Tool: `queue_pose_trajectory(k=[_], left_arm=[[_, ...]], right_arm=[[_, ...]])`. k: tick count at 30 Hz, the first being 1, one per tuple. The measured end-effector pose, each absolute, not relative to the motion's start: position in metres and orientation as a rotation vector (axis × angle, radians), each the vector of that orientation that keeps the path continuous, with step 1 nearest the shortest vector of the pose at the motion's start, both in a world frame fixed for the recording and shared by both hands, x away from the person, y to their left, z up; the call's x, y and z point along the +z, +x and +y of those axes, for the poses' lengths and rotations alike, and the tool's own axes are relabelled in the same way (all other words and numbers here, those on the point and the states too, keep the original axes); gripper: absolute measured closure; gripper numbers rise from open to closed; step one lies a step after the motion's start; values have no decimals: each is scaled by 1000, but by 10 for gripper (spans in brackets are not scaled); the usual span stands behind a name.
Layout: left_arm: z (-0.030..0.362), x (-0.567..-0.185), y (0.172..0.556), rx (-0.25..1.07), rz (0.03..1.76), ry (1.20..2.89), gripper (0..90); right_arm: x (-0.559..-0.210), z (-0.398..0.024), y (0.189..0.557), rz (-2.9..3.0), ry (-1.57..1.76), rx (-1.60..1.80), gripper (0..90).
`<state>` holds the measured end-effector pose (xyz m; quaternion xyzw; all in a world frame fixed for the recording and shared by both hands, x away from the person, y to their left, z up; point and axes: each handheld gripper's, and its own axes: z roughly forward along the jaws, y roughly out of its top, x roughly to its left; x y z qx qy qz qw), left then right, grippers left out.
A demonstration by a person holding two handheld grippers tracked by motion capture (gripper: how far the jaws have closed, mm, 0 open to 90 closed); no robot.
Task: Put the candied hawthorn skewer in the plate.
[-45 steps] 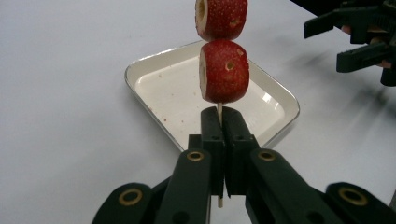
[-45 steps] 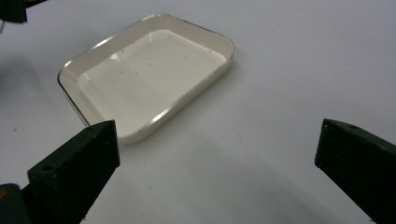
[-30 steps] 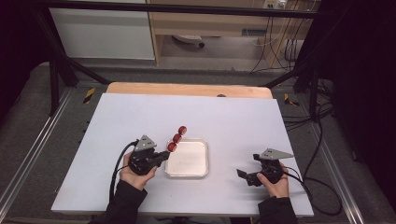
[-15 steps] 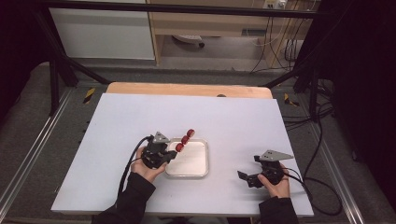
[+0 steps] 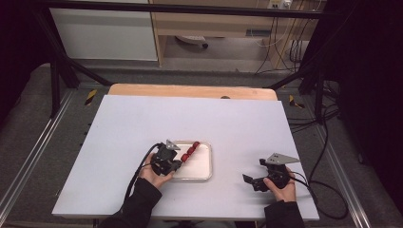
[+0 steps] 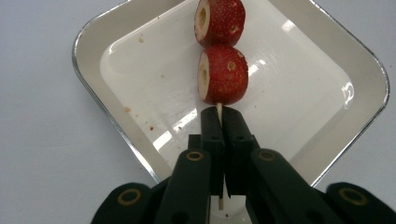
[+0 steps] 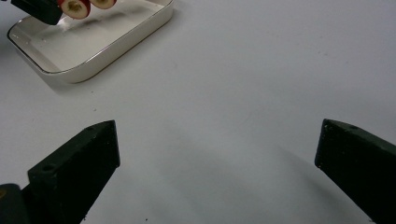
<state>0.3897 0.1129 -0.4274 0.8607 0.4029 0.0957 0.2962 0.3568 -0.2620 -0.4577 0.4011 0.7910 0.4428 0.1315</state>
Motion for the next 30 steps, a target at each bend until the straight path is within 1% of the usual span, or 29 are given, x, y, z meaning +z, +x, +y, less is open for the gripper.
queue_pose_trajectory(k=[11, 14, 16, 20, 22, 27, 29, 30], left_arm=[[108, -432, 388, 278, 1071, 2312, 872], [111, -432, 388, 283, 1054, 2310, 832], [113, -431, 387, 285, 1043, 2297, 787], [121, -425, 384, 277, 984, 2272, 664], [126, -421, 382, 284, 952, 2265, 585], [143, -410, 379, 243, 893, 2236, 392], [150, -407, 376, 252, 863, 2229, 341], [153, -406, 375, 256, 851, 2229, 301]], right_arm=[[-457, -262, 357, 2288, 1169, 1288, 5], [-457, -262, 357, 2287, 1169, 1288, 5], [-457, -262, 357, 2285, 1171, 1288, 5], [-457, -263, 356, 2281, 1175, 1291, 5], [-456, -263, 356, 2279, 1185, 1296, 5], [-456, -263, 356, 2276, 1186, 1297, 5], [-456, -263, 356, 2276, 1185, 1299, 5], [-456, -264, 356, 2276, 1186, 1299, 5]])
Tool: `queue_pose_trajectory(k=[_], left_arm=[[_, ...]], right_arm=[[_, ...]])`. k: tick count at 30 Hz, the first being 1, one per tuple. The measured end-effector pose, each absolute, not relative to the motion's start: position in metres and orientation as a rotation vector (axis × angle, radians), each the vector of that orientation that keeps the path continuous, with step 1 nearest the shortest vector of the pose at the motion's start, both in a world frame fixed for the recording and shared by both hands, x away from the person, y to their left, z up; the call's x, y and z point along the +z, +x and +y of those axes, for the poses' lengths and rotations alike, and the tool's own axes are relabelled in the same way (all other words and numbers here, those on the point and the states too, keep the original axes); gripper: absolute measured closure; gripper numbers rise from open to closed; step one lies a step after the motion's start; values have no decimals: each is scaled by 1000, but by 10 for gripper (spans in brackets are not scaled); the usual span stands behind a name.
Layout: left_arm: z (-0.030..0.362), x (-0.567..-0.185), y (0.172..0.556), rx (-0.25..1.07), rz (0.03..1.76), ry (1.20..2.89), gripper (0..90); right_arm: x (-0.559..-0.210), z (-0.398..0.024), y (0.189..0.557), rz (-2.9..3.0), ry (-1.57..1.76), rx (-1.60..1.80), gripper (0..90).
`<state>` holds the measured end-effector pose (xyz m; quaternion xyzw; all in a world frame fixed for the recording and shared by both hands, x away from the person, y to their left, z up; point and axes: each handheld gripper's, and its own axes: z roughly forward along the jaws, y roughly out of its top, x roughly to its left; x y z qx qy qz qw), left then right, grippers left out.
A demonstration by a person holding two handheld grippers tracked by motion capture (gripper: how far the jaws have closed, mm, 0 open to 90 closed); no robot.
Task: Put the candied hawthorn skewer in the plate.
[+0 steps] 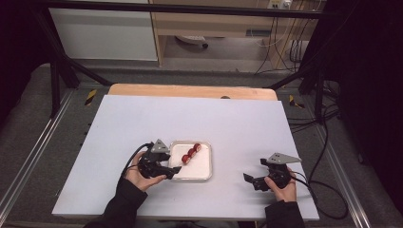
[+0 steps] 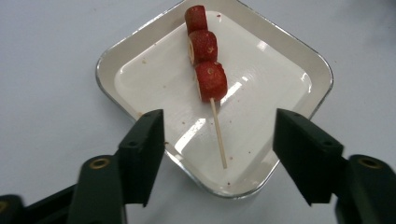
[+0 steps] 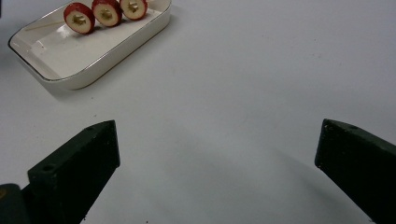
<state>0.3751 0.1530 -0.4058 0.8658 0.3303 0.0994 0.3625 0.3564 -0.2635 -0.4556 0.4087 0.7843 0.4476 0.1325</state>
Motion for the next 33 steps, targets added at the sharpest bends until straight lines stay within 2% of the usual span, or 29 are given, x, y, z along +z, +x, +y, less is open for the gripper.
queue_pose_trajectory(k=[9, 22, 33], left_arm=[[192, -408, 369, 260, 870, 2204, 107], [250, -437, 355, 327, 953, 2085, 61], [266, -449, 351, 331, 963, 2101, 40]], right_arm=[[-456, -263, 356, 2282, 1198, 1298, 5], [-457, -263, 356, 2297, 1206, 1277, 5], [-459, -261, 356, 2316, 1211, 1257, 5]])
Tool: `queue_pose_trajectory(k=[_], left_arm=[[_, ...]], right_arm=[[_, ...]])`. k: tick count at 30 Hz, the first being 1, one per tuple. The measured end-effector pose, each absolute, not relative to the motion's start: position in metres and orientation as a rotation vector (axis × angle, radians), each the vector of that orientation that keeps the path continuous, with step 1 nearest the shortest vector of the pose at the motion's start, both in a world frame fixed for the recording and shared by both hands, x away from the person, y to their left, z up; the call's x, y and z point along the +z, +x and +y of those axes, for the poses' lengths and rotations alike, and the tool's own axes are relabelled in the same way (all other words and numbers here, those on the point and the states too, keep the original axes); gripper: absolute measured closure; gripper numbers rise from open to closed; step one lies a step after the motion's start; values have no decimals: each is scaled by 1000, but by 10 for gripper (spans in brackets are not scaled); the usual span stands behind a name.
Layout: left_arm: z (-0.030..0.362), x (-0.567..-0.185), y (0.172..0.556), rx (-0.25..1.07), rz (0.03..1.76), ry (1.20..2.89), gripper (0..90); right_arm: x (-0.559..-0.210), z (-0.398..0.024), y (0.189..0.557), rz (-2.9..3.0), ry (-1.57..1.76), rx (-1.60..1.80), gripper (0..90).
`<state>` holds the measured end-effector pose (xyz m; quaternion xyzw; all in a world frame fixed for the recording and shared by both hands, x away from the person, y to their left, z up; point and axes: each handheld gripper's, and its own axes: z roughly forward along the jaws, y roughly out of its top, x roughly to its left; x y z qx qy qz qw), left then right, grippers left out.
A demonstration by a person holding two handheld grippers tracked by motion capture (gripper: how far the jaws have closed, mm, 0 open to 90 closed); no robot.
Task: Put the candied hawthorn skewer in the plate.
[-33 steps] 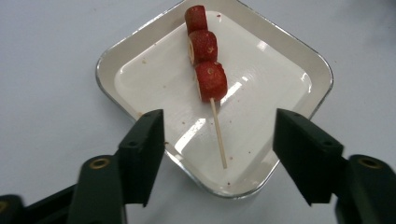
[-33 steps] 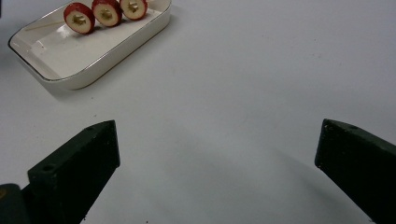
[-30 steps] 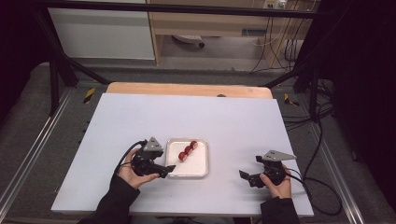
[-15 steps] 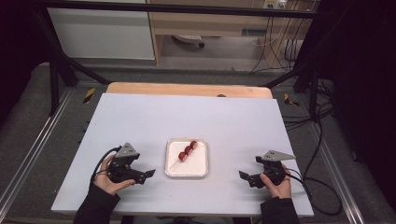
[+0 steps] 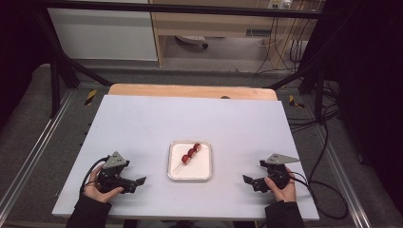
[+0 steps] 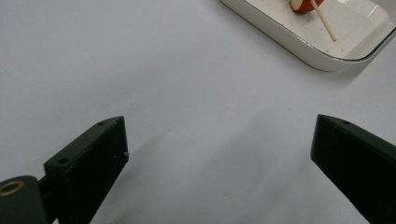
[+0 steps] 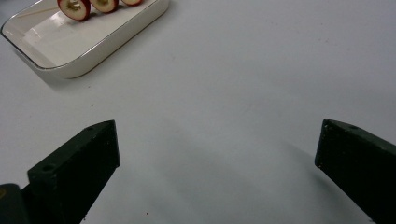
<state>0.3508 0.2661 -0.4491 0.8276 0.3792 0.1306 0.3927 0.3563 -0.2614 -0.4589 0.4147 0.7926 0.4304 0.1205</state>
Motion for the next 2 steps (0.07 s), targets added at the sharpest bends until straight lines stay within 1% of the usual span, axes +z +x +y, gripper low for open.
queue_pose_trajectory(k=[2], left_arm=[[267, -449, 351, 332, 966, 2098, 40]], right_arm=[[-460, -261, 356, 2314, 1214, 1252, 5]])
